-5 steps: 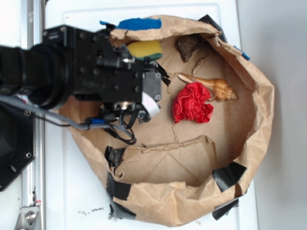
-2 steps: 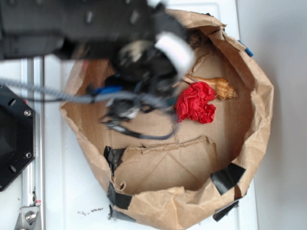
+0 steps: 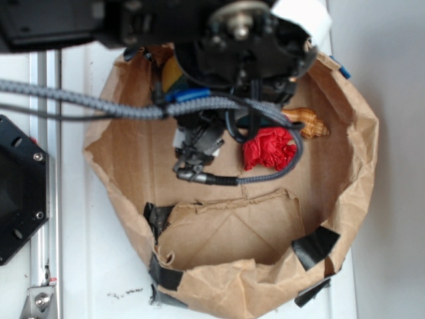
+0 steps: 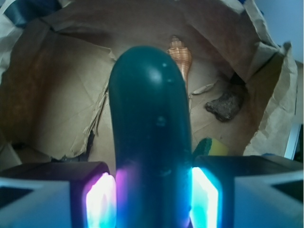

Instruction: Grab the plastic pickle.

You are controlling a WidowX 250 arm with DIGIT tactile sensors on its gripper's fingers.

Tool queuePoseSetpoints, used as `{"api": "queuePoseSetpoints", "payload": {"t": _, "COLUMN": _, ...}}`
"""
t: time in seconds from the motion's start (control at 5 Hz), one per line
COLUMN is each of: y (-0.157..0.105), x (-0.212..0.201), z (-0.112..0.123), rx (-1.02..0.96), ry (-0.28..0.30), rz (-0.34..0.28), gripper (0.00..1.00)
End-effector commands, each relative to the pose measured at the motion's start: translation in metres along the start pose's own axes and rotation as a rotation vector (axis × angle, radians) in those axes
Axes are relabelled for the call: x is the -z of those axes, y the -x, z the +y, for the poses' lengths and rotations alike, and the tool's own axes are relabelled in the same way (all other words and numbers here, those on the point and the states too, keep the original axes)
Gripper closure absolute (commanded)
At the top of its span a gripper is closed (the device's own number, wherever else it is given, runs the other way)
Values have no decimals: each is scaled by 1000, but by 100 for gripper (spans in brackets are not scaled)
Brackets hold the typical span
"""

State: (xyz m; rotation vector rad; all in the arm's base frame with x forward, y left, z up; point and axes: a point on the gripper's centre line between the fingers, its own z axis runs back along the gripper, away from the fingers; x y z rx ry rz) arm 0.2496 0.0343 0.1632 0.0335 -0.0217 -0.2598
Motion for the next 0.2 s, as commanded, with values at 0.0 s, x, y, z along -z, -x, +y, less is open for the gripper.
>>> {"api": "queuePoseSetpoints", "payload": {"t": 0.0, "y": -10, "x": -18, "z": -3, "rx": -57, "ry": -42, "rz": -56, "gripper": 100}}
